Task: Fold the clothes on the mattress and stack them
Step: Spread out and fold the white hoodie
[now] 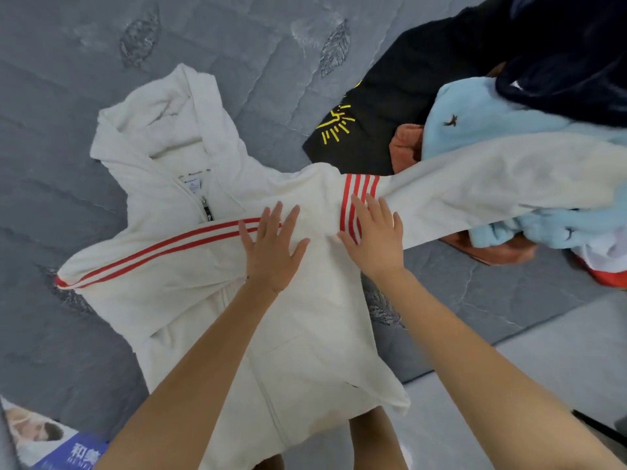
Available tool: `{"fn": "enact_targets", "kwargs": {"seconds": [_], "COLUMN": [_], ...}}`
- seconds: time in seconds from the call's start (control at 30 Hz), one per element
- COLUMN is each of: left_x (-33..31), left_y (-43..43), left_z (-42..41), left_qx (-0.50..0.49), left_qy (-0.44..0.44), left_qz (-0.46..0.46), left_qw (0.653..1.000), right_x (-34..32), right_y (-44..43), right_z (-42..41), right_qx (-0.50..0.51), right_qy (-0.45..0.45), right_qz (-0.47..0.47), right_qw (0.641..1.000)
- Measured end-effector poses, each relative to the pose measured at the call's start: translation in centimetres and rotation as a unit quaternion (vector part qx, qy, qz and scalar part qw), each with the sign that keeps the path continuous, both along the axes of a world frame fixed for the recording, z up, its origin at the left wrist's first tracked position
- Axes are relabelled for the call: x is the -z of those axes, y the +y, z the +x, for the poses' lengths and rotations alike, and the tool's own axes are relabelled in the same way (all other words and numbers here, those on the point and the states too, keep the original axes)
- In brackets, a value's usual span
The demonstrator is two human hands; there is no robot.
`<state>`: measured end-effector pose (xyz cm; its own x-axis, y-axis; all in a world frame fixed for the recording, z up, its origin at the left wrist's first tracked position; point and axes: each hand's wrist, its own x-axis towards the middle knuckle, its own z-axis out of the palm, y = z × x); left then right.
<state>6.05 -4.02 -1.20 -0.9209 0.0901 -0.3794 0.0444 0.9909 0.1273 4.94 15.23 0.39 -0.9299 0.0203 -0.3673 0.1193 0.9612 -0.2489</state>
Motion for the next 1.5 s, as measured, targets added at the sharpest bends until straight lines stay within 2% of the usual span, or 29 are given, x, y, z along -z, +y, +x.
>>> {"fn": "enact_targets", "kwargs": {"seconds": [0.13, 0.3, 0.63, 0.83, 1.1, 1.27, 1.37, 1.5], "left_x": [-1.7, -2.9, -4.5, -5.5, -5.7, -6.1, -5.9, -5.8], "left_y": [2.9, 7.5, 16.4, 20.0, 23.0, 24.6, 24.5, 24.1], "left_z": [-1.6, -4.3, -7.5, -8.4, -9.3, -9.6, -9.5, -8.8], "left_qx": [0.037, 0.053, 0.053, 0.047, 0.044, 0.045, 0.040, 0.023], "left_qy": [0.022, 0.091, 0.069, 0.108, 0.114, 0.109, 0.080, 0.043], "left_qz": [-0.019, 0.020, 0.015, 0.036, 0.063, 0.071, 0.104, 0.167], "left_qw": [0.999, 0.994, 0.996, 0.992, 0.991, 0.990, 0.991, 0.985], "right_x": [-2.5, -4.3, -7.3, -8.5, -9.4, -9.6, -10.1, -11.2], "right_y": [3.8, 7.8, 16.4, 21.4, 27.2, 28.9, 28.8, 28.3], "right_z": [-1.1, -3.6, -6.7, -8.1, -8.1, -8.4, -8.9, -9.3], "right_qx": [0.024, 0.031, 0.030, 0.046, 0.109, 0.142, 0.126, 0.124], "right_qy": [0.016, 0.058, 0.075, 0.075, 0.058, 0.043, 0.046, 0.006], "right_qz": [0.007, 0.017, 0.055, 0.067, 0.062, 0.097, 0.112, 0.041], "right_qw": [1.000, 0.998, 0.995, 0.994, 0.990, 0.984, 0.985, 0.991]}}
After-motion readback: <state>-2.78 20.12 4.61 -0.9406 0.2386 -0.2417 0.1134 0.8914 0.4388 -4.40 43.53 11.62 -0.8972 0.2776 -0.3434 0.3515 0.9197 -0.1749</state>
